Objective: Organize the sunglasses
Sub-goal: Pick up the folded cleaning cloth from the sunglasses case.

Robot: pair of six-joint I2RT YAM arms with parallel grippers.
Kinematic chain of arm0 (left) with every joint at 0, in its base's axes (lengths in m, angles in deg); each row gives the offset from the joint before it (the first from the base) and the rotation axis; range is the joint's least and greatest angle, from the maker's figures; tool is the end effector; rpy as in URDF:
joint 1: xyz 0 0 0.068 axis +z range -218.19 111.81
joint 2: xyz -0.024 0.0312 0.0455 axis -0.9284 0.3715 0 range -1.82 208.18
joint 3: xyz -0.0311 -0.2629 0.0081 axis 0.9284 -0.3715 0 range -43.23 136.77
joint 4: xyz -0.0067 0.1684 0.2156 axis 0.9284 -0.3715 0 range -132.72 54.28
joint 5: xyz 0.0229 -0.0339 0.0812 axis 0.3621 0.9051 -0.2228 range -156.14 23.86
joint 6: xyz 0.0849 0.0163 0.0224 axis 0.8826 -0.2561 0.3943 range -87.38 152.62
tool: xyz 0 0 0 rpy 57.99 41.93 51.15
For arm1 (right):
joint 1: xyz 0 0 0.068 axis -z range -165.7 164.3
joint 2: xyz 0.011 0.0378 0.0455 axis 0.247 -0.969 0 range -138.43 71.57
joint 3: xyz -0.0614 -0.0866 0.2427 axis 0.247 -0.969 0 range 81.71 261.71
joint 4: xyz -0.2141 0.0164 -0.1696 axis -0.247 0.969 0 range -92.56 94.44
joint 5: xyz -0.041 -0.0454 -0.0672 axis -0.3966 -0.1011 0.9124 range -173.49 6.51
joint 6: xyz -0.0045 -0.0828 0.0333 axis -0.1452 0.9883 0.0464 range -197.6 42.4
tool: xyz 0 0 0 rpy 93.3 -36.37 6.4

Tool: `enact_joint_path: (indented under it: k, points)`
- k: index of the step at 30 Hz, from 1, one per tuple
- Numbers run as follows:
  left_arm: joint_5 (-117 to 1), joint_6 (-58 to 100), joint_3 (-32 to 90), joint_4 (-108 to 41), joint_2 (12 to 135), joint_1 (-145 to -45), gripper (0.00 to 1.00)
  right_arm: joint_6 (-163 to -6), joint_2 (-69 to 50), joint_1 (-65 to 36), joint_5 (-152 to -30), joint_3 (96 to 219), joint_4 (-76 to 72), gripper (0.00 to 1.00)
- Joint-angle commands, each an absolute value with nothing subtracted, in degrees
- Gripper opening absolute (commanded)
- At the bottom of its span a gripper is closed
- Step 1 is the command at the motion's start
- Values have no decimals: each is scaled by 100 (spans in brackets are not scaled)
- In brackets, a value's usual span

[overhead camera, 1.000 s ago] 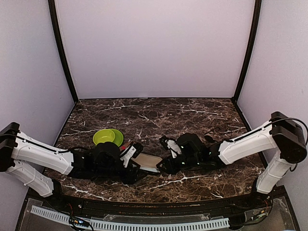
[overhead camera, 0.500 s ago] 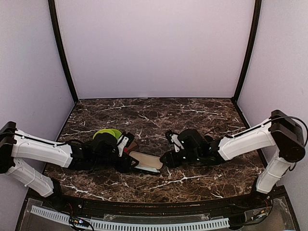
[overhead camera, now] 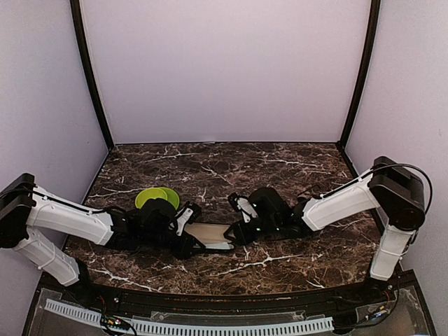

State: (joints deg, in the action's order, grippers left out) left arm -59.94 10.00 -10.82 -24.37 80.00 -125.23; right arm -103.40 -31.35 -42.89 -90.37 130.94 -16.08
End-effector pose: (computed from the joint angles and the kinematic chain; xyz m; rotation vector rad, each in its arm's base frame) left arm 0.1656 -0.2711 0.1153 0.7634 2.2524 -0.8405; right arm 0.2061 0.3374 0.0917 -0.7224 2.3197 0.8568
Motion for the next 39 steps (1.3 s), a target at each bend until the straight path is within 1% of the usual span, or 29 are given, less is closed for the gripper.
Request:
enact_joint_path:
  k: [1,4,7,10,13,15,20,25,35,39]
  points:
    - [-5636,935,-1282,-2364,7990,-12576,38,-9761,-3207,-4245,-9230,13346,-1750,36]
    - [-5536,1030,-1132,-2481,8150,-12591,31,-9395,-3237,-4239,-9225,13385,-1635,30]
    - [-5456,1108,-1038,-2506,8255,-12615,24,-9176,-3250,-4222,-9210,13450,-1515,28]
    - [-5403,1180,-962,-2552,8343,-12620,16,-9083,-3251,-4212,-9228,13487,-1470,27]
    - [-5401,1179,-939,-2504,8369,-12620,5,-9015,-3241,-4212,-9247,13485,-1496,27]
    - [-5401,1163,-930,-2433,8354,-12620,1,-8968,-3232,-4212,-9239,13452,-1535,27]
    - [-5360,1088,-932,-2137,8279,-12620,0,-8806,-3177,-4212,-9208,13339,-1594,26]
    - [-5349,965,-939,-1939,8297,-12621,0,-8776,-3110,-4214,-9154,13204,-1666,23]
    - [-5840,701,-1181,-1535,7885,-12620,0,-9205,-3134,-4284,-9312,13020,-1977,19]
    - [-5989,577,-1277,-1387,7735,-12620,3,-9277,-3254,-4373,-9237,13032,-1974,17]
